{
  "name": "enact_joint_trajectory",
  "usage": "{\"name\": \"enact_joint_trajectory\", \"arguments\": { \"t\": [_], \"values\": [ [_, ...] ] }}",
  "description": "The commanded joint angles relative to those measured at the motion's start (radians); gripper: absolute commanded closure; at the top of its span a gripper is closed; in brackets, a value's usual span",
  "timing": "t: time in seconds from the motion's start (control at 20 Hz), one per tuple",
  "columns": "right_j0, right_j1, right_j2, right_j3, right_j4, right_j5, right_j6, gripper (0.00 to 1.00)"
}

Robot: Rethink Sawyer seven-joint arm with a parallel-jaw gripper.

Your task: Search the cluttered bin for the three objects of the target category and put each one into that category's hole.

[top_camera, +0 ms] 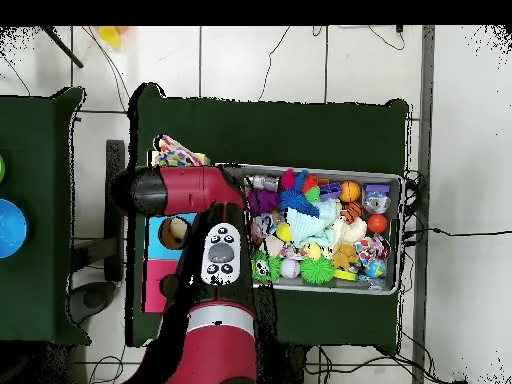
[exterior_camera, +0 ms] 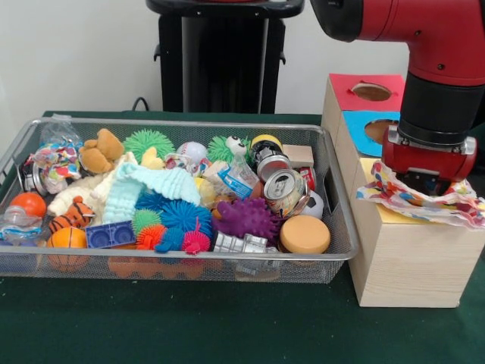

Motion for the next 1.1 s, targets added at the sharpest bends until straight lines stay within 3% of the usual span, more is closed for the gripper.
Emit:
{"name": "enact_joint_trajectory", "arguments": {
  "t": [0.05, 0.1, 0.7, 1.1],
  "values": [
    [-0.03, -0.042, 0.025, 0.059, 0.035, 0.073, 0.14, 0.0],
    [-0.031, -0.043, 0.025, 0.061, 0.033, 0.069, 0.138, 1.0],
    [-0.024, -0.039, 0.011, 0.042, 0.029, 0.09, 0.133, 1.0],
    [-0.036, -0.054, 0.026, 0.072, 0.044, 0.074, 0.135, 1.0]
  ]
}}
